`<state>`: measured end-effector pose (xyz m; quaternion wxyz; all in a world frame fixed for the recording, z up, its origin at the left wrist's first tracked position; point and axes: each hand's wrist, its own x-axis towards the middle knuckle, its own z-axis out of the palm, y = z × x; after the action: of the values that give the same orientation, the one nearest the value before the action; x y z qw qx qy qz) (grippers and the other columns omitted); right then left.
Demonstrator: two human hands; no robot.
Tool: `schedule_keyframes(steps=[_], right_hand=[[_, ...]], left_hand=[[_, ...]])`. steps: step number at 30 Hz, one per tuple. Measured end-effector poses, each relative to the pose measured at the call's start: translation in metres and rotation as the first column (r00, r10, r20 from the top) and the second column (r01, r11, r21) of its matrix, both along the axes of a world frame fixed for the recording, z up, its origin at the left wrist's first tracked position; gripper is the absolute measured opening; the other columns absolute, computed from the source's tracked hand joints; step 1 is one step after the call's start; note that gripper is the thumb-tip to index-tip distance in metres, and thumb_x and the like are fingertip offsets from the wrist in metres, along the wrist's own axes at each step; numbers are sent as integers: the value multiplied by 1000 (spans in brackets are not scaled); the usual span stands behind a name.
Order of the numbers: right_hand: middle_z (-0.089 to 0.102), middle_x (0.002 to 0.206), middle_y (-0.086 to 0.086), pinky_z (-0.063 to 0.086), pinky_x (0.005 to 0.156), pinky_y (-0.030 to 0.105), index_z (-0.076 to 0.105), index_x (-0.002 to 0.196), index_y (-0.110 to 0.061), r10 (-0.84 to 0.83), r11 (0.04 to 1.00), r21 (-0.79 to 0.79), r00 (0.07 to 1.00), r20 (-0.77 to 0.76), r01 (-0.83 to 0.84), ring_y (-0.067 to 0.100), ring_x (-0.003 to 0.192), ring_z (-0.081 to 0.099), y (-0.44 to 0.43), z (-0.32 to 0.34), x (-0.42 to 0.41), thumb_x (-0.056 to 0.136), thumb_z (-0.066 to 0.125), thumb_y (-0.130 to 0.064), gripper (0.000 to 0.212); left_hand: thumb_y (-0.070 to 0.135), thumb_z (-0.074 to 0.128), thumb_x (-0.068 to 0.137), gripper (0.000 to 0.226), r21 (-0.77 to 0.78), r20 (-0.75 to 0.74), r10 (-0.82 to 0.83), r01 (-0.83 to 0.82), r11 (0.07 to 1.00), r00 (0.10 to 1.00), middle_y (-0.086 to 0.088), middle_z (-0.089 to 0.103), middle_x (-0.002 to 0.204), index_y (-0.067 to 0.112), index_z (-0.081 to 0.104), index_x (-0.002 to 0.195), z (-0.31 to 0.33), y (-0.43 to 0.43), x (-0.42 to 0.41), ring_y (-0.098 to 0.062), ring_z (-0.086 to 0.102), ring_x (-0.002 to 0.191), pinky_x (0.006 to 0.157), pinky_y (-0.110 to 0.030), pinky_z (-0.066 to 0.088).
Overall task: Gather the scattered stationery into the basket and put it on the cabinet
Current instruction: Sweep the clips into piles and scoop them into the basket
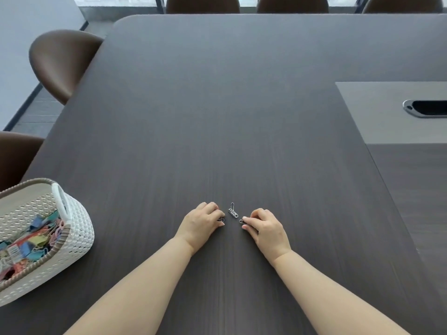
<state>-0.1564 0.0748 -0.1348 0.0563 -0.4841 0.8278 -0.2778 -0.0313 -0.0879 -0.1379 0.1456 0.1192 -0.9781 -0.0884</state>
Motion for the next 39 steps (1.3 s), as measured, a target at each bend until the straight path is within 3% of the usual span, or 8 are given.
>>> schedule_keyframes(steps=[3,8,13,19,23,28,33,39], right_hand=[[61,71,-4,48,50,22,70,72,-17,-4,1000,9,1000,-13,4,17,62,57,-2,0,1,73,71,-20,3],[58,69,-1,47,49,22,59,67,-15,-5,991,135,1000,-6,6,20,61,57,-5,3,5,68,80,-14,21],[56,102,6,40,81,30,55,98,-6,-16,948,318,997,73,-8,24,97,53,-9,15,1,95,47,-22,18],[56,96,-1,34,74,24,56,98,-11,-190,946,306,946,263,106,20,92,52,-5,32,-9,95,46,-19,13],[52,93,-4,36,80,21,59,111,-14,-250,963,223,811,529,151,14,87,49,-8,38,-11,94,45,-10,21],[53,84,1,37,63,24,49,76,-24,-296,954,227,717,631,194,19,74,46,-7,41,-9,87,32,3,34],[42,58,-4,32,57,31,46,68,-18,-346,933,303,714,608,194,17,59,38,3,47,-6,83,33,-12,21],[44,64,-12,34,60,26,45,66,-22,-272,904,412,896,350,114,13,67,45,12,43,-5,84,61,-41,30]], left_hand=[[26,67,73,11,55,-9,84,-83,995,996,3,59,70,17,63,69,-3,8,4,-14,51,59,48,-23,49],[32,89,50,37,23,158,149,-154,988,976,-1,54,60,14,58,56,8,9,7,-18,53,50,35,-20,40],[47,88,42,46,-44,277,206,-202,978,938,1,52,58,17,55,51,13,13,3,-16,51,48,37,-18,36],[39,92,34,49,-1,273,201,-209,978,941,7,49,46,19,51,50,23,14,9,-11,47,36,34,-12,30],[28,92,48,37,114,219,215,-244,963,952,10,57,55,19,60,64,31,12,16,-10,55,44,37,-13,36],[23,45,97,21,237,325,208,-293,926,922,-5,57,102,11,61,104,39,13,15,-25,57,90,72,-31,43],[5,39,92,33,242,426,214,-339,909,879,2,53,115,19,49,120,42,16,17,-19,49,108,81,-30,41],[40,37,96,29,144,427,294,-386,911,855,6,57,110,24,48,117,45,22,17,-16,51,106,77,-28,41]])
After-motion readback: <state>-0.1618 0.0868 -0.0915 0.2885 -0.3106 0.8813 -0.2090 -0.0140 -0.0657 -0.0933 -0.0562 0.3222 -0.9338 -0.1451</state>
